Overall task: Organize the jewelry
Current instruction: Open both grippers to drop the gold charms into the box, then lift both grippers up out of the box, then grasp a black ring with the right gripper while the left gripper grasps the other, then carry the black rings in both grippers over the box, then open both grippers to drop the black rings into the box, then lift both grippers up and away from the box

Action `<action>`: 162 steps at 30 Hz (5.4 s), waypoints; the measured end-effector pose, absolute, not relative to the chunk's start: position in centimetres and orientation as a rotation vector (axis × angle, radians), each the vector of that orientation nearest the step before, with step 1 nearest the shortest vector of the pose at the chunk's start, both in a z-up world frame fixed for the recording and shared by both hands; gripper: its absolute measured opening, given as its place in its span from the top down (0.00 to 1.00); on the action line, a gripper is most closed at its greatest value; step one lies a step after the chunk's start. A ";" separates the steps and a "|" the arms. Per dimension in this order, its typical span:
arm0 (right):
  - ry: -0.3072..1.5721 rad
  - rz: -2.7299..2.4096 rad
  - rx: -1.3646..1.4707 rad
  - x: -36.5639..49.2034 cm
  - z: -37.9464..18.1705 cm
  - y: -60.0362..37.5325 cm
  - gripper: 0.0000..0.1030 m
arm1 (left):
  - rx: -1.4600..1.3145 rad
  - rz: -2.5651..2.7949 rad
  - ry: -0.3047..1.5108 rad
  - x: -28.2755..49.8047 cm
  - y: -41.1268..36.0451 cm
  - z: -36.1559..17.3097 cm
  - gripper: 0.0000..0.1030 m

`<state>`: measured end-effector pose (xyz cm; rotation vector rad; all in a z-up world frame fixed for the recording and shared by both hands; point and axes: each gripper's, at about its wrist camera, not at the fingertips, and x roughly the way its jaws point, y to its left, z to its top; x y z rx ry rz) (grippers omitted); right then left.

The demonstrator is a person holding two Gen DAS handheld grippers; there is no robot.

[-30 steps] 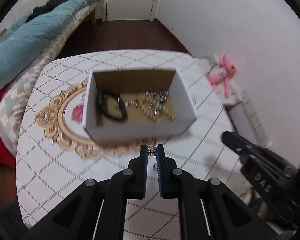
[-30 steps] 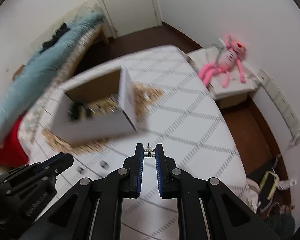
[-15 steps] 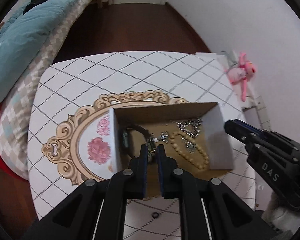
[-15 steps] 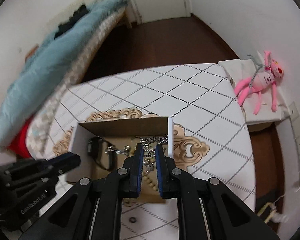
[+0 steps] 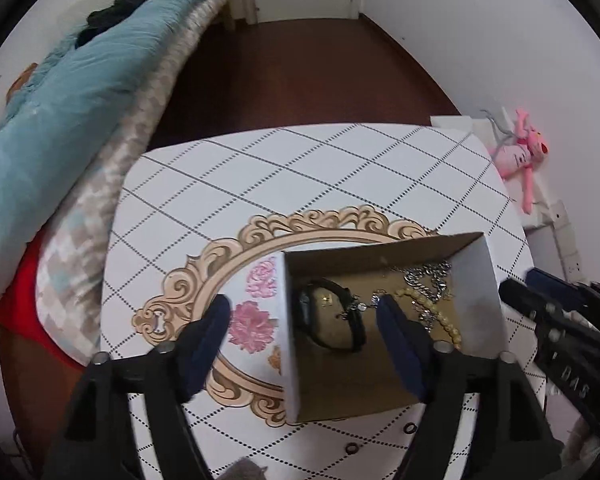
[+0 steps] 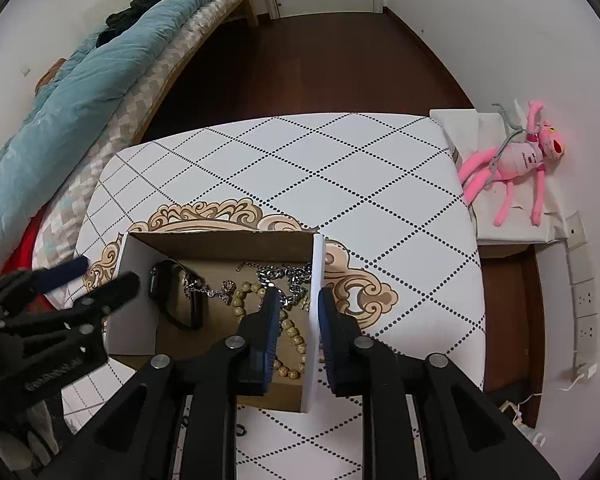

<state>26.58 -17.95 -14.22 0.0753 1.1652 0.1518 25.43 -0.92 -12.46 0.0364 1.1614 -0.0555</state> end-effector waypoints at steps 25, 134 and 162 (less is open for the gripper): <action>1.049 0.031 -0.021 22.1 -10.6 -17.7 0.00 | 0.023 0.050 1.076 20.9 0.6 -9.4 0.02; 1.150 0.051 -0.011 23.7 -14.3 -18.1 0.19 | 0.000 -0.025 1.136 22.4 0.6 -12.8 0.09; 1.069 -0.007 -0.015 17.6 -10.6 -18.3 0.01 | -0.016 0.060 1.077 15.4 0.9 -8.7 0.00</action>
